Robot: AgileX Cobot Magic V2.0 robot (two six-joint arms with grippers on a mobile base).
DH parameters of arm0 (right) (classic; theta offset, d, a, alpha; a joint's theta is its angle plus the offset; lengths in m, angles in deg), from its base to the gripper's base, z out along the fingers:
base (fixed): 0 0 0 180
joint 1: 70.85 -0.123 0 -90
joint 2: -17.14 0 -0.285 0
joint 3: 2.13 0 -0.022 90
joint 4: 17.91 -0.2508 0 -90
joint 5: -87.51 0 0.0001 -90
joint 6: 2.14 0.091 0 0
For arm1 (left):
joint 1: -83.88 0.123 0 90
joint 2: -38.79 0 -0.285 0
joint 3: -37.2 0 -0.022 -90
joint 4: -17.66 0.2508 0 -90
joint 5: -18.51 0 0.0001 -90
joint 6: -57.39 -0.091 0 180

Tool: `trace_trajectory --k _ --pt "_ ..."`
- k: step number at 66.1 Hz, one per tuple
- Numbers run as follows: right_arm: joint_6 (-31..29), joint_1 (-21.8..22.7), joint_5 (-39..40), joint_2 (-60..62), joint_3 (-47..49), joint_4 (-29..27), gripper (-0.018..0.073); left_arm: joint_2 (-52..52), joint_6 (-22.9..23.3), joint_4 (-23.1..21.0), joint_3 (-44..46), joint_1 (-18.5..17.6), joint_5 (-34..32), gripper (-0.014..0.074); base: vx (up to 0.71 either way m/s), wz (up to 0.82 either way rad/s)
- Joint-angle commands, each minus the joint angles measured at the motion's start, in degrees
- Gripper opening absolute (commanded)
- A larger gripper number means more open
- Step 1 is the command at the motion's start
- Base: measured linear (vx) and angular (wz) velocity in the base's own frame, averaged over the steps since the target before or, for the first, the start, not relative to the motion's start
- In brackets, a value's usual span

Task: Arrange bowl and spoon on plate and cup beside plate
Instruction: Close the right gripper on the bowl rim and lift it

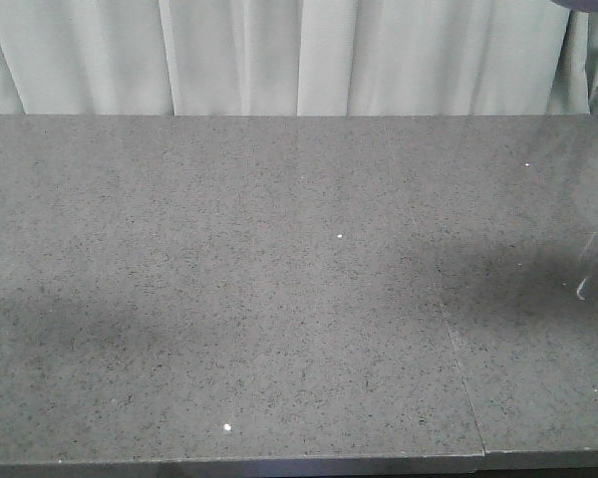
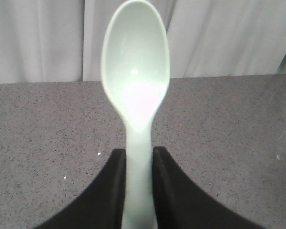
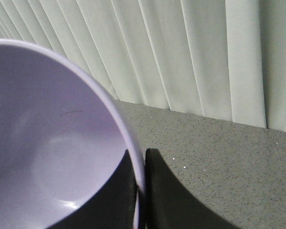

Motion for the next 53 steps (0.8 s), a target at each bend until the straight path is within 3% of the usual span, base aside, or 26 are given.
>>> trace_trajectory --k 1,53 --pt "-0.69 0.19 -1.21 1.65 1.49 -3.91 -0.0006 1.05 -0.22 -1.04 1.54 0.0 -3.65 -0.0007 0.0 0.0" --pt "-0.69 0.19 -1.21 1.65 1.49 -3.91 -0.0006 1.05 -0.22 -1.04 1.54 0.0 -3.65 -0.0007 0.0 0.0"
